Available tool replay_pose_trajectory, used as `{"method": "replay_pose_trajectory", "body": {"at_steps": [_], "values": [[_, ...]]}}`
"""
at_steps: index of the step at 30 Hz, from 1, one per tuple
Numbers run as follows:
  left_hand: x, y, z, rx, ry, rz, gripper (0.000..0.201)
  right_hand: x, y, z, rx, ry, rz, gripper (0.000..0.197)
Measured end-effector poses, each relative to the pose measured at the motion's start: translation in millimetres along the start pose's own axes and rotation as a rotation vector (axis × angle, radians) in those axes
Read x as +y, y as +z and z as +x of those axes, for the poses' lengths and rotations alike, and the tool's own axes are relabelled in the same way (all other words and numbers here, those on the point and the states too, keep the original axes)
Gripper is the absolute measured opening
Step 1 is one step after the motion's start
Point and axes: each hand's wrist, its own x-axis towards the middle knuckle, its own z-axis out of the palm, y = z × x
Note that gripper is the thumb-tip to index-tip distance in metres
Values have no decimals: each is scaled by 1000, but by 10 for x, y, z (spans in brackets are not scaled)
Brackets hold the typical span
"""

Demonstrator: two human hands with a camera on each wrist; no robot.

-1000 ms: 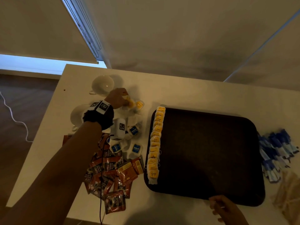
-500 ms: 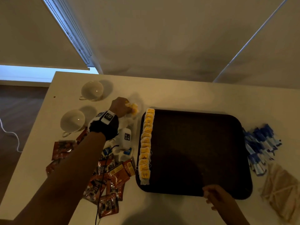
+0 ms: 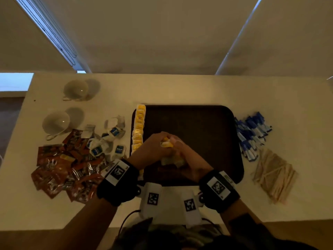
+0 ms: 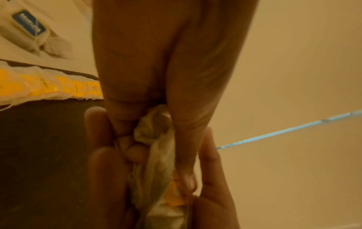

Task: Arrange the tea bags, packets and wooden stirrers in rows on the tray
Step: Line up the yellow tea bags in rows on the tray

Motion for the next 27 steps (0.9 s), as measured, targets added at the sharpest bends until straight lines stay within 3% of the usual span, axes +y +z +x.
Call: {"method": "replay_pose_trajectory", "body": {"at_steps": [5,8,11,14,17,19,22,25,27], "values": [[-12,101,-96,-32,1,19,65,-4,-201,-176,-18,7,-42,27],[-20,88,-162,-99,1,-178,56,-23,-317,-244,-4,-45,-111,23],[20,113,-202,-84,-15,-328,42,-68,-401,-324,-33,-77,-110,22],[36,135,-209,-64,1,-301,35,-111,-454,-377,-115,-99,-133,42],[57,190,-203,-54,55,-219,34,-114,-514,-397,-152,-113,-102,47],[88,234,-186,-34,95,-179,35,-97,-583,-396,-130,-97,-96,44],[150,247,-178,-77,116,-171,35,-87,-627,-385,-71,-65,-134,24],[189,208,-199,-202,102,-251,37,-89,-660,-370,-70,-22,-159,25],[198,185,-194,-210,116,-219,32,-89,-706,-366,-54,10,-104,29]]}}
